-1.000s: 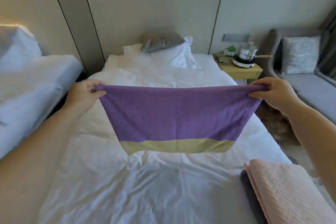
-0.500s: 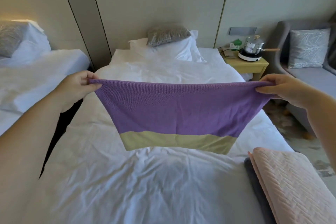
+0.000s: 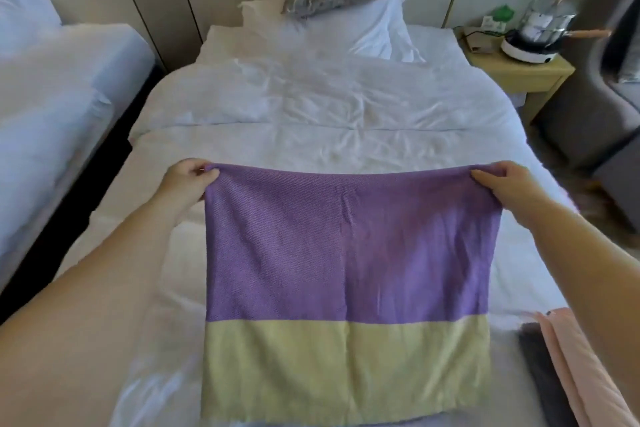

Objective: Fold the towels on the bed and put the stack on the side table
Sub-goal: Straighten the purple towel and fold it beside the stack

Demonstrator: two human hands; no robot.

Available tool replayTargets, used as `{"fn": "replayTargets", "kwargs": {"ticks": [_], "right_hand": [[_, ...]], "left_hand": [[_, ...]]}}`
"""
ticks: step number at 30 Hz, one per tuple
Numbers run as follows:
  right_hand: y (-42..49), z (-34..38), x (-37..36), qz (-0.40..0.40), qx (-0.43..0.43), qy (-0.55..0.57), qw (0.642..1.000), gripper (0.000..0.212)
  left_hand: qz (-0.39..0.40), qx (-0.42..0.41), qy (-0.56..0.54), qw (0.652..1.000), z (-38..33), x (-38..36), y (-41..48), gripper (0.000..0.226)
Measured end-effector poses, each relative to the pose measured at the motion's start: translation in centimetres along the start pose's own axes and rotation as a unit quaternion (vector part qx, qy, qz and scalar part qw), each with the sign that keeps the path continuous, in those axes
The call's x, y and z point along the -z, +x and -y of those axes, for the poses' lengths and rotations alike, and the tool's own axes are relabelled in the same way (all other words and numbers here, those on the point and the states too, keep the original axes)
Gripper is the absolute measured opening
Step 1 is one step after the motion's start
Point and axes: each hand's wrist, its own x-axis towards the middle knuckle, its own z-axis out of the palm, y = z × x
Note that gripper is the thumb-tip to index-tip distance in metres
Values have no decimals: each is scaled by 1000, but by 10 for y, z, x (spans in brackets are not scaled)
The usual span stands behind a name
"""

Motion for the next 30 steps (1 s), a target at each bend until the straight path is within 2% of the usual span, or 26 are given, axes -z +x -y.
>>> {"fn": "replayTargets", "kwargs": {"ticks": [2, 5, 6, 8, 11, 15, 18, 21, 27, 30], "right_hand": [[33, -43, -44, -40, 20, -38, 998, 21], [70, -106, -90, -46, -11, -26, 999, 42], [74, -124, -98, -41, -38, -24, 998, 50], [68, -157, -105, -27, -93, -25, 995, 57], [39, -196, -98, -21, -133, -21, 991, 55], [-23, -230, -85, -7, -198, 28, 980, 45], [-81, -248, -78, 34, -222, 0, 975, 34], [-127, -263, -70, 59, -216, -15, 975, 33], [-169, -271, -66, -15, -169, -32, 985, 33], [-176, -269, -59, -37, -150, -77, 985, 26]], "left_hand": [[-29, 12, 60, 998, 49, -34, 35, 5], [-5, 67, 136, 988, 126, -73, 61, 39], [16, 83, 147, 986, 148, -82, 59, 40], [43, 89, 146, 984, 178, -94, 39, 25], [21, 83, 131, 988, 200, -95, -2, 24], [30, 146, 127, 981, 220, -83, -59, 35], [30, 199, 131, 971, 239, -69, -98, 32], [39, 229, 105, 967, 257, -55, -129, 35], [-5, 186, 87, 979, 267, -50, -173, 56], [-16, 234, 66, 970, 266, -48, -187, 54]]}}
